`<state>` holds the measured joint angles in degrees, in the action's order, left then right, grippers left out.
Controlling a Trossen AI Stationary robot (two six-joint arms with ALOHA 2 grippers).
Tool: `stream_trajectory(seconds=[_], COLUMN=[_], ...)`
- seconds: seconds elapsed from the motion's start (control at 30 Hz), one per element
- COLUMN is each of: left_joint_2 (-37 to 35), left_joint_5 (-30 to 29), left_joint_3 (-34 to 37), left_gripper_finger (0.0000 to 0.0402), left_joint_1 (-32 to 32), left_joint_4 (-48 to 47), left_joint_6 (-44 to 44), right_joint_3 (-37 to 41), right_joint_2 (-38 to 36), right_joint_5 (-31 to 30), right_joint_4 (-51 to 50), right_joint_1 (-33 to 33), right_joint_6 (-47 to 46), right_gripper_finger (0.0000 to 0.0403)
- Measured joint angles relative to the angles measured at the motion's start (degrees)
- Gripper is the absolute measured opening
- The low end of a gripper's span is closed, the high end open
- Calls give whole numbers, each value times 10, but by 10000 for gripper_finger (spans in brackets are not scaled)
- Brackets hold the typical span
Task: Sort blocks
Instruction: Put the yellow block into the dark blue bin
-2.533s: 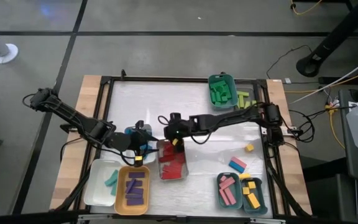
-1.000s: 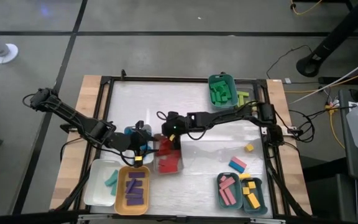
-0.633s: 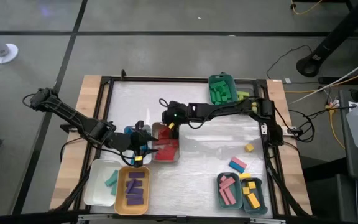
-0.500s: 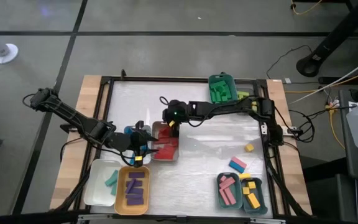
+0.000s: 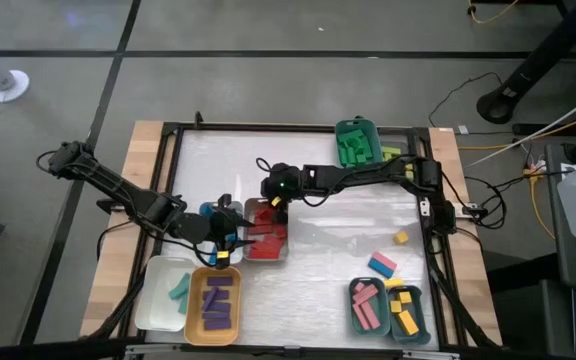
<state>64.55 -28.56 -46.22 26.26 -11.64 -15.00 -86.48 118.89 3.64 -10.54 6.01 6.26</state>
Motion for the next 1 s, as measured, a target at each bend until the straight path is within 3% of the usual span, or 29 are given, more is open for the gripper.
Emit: stream_trajectory(seconds=[0.23,0.53,0.7,0.9,1.0], left_joint_2=[0,0,4,60,98], left_joint_5=[0,-18,-47,-49,-49], left_joint_3=[0,0,0,0,0], left_gripper_finger=[184,184,184,184,184], left_joint_1=[0,-1,-10,-52,-79], left_joint_4=[0,4,20,152,220], left_joint_6=[2,23,48,142,194], right_joint_3=[0,-1,-1,-1,-1], right_joint_2=[-17,-131,-230,-325,-348], right_joint_5=[0,-32,-32,-36,-66], right_joint_4=[-12,-109,-282,-540,-642], right_joint_1=[0,0,0,-5,-24], right_joint_6=[1,42,1,-177,-273], right_gripper_finger=[156,166,166,165,165])
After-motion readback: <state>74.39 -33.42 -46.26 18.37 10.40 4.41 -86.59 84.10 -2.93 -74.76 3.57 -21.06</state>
